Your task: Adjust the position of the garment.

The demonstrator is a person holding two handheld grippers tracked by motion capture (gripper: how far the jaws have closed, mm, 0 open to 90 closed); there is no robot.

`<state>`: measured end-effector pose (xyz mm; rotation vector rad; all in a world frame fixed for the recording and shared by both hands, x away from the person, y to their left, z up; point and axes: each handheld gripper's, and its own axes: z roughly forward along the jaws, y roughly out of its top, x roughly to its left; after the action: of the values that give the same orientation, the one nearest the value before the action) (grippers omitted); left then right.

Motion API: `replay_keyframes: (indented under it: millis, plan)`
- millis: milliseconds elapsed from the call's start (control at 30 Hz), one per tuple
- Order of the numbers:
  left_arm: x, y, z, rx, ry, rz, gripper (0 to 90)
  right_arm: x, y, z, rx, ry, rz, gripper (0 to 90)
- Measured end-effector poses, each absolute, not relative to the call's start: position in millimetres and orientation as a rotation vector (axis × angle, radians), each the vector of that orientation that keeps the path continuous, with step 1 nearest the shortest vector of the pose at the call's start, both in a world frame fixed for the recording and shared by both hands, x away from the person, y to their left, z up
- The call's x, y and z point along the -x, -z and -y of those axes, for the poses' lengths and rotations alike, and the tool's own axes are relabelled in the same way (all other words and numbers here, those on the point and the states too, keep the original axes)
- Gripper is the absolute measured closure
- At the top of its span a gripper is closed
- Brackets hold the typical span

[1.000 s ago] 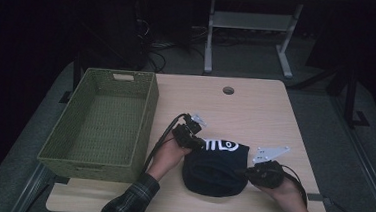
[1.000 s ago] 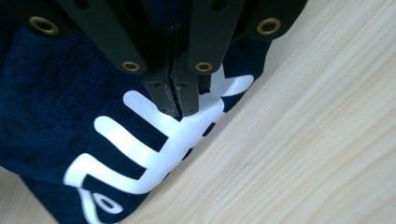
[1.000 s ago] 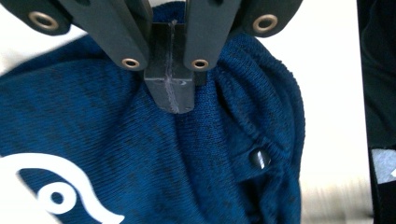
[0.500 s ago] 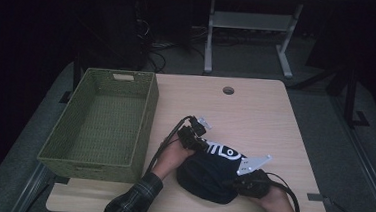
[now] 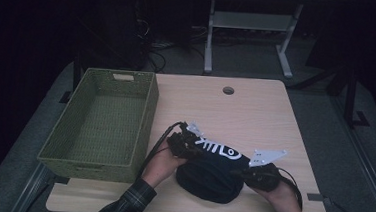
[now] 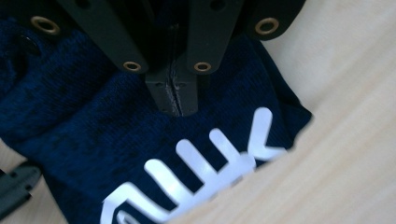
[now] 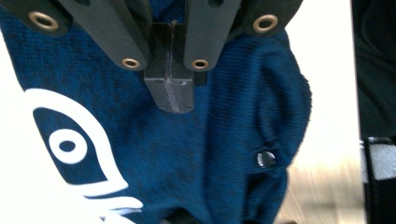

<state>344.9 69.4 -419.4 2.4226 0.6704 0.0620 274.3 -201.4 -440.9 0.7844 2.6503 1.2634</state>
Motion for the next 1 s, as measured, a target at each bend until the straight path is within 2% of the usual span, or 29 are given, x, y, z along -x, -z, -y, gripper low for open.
replay_keyframes:
  millis: [200,433,500,767,1000]
  plan:
    - [-342.5,435.0,-64.6,-2.480,-0.061,-0.671,89.9,-275.7,453.8,192.0,-0.792,-1.168,-2.708,89.6]
    - [-343.5,437.0,-64.3,-2.446,-0.035,-0.696,89.9,-273.8,460.8,189.4,-0.782,-1.159,-2.706,89.6]
    - [-344.2,434.3,-66.4,-2.443,-0.028,-0.691,88.5,-272.9,459.8,190.5,-0.782,-1.174,-2.695,86.5]
    - [-342.1,414.5,-79.9,-2.417,-0.063,-0.716,68.0,-265.6,449.3,208.4,-0.865,-1.228,-2.589,67.9]
    - [-339.5,415.1,-87.2,-2.389,-0.088,-0.764,45.8,-260.7,451.2,235.3,-0.995,-1.191,-2.461,43.9]
